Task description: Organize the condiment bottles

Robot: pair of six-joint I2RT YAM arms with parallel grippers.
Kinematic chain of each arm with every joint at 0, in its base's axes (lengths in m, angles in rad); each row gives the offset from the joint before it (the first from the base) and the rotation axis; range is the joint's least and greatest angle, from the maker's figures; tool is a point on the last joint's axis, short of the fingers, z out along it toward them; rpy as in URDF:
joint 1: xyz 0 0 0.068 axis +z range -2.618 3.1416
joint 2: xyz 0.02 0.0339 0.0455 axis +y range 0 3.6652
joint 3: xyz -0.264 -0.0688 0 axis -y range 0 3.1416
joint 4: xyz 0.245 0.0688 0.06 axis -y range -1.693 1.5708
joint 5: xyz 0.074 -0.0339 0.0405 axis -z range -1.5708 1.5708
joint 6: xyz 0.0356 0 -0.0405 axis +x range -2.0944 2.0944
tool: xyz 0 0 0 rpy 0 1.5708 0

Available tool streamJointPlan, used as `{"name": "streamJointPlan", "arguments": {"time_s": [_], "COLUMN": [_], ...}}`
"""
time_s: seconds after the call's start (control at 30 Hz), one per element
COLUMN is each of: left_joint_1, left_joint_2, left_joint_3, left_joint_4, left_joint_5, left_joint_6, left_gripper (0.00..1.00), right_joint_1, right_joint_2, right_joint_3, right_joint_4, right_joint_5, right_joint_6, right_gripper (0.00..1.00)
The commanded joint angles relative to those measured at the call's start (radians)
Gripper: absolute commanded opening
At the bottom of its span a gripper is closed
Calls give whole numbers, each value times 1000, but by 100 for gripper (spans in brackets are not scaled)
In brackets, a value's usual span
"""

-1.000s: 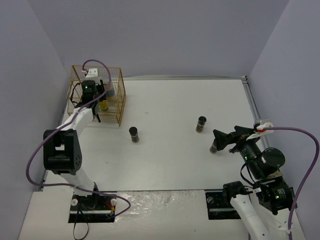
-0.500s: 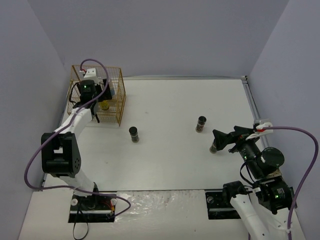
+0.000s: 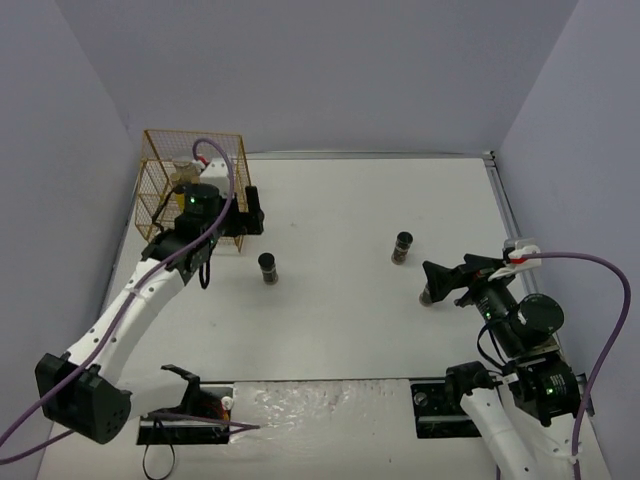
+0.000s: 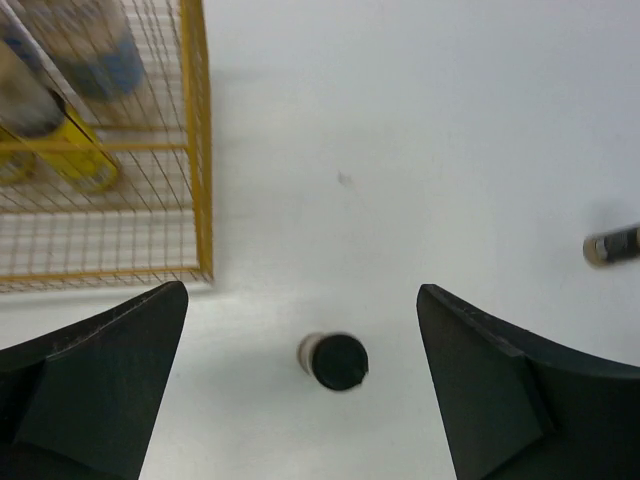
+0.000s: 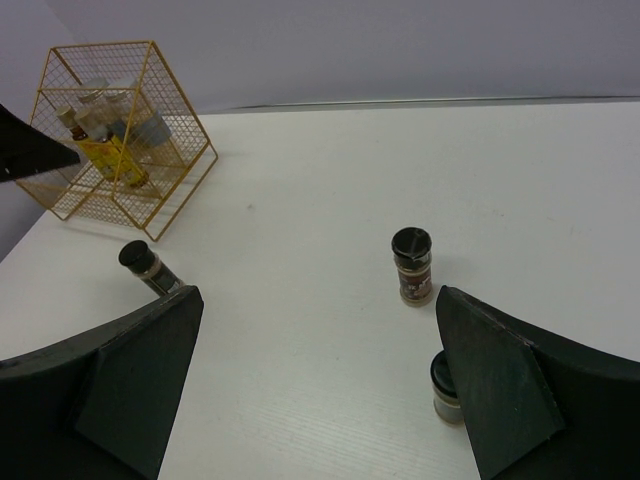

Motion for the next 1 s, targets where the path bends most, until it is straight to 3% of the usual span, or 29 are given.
{"name": "streamJointPlan", "arguments": {"time_s": [0.0,0.2,0.57,0.8,0.97], "left_joint_1": [-119,-198,-221,-226,-226], "left_joint_2": [-41,4,146,193,205], "left_joint_3": [-118,-162,-130,-133,-131], "left_joint_4": [-5,48,61,63,78], "left_joint_5": [-92,-161,-216,-233,-242], "left_joint_6": [-27,-87,-169,-170,-171], "left_gripper": [97,97,96,83,67], "right_joint_1": [3,4,4,3,4], "right_joint_2": [-13,-38,-46,-62,-61], "right_joint_3": [-6,-15,-26,-27,-28], "right_joint_4": [101,101,102,102,104], "right_joint_5": [-20,-16,-18,-16,-16], "right_joint_6": [1,8,8,7,3], "right_gripper": [100,100,100,100,100]}}
